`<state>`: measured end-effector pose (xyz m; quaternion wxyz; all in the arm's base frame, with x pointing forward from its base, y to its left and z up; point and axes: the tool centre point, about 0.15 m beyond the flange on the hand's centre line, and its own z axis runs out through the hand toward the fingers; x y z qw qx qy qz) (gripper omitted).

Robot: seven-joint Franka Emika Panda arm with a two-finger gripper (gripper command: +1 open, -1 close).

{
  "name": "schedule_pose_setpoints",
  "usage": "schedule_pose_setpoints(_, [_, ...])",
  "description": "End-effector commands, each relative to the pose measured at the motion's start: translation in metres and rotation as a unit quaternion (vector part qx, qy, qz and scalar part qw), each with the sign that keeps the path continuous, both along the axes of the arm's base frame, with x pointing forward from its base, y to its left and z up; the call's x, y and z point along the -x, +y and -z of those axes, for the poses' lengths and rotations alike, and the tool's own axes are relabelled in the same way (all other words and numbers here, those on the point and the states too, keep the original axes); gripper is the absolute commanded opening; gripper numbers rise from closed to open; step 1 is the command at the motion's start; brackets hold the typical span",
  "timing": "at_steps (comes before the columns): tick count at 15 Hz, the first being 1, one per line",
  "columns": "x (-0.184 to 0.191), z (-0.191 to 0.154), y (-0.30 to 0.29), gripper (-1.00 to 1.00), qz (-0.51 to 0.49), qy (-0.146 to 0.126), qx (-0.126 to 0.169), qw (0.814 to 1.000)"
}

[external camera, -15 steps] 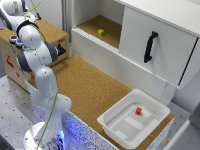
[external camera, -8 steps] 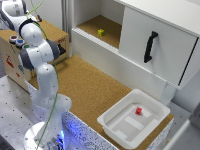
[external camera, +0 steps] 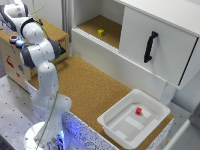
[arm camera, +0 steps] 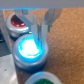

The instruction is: Toggle the blue light switch to turn on the blue light

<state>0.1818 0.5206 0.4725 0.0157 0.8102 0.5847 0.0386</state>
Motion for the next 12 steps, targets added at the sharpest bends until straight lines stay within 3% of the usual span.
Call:
schedule_pose_setpoints(1, [-0.007,-0.089,-0.014,1.00,0.036,-0.091,-0.031,0.995])
schedule_pose_setpoints(6, [-0.034,-0.091,-0.040,1.00,0.060,-0.081,-0.061,0.993])
schedule_pose_setpoints(12, [-0.065,-0.089,-0.089,1.00,0.029,-0.092,-0.105,0.990])
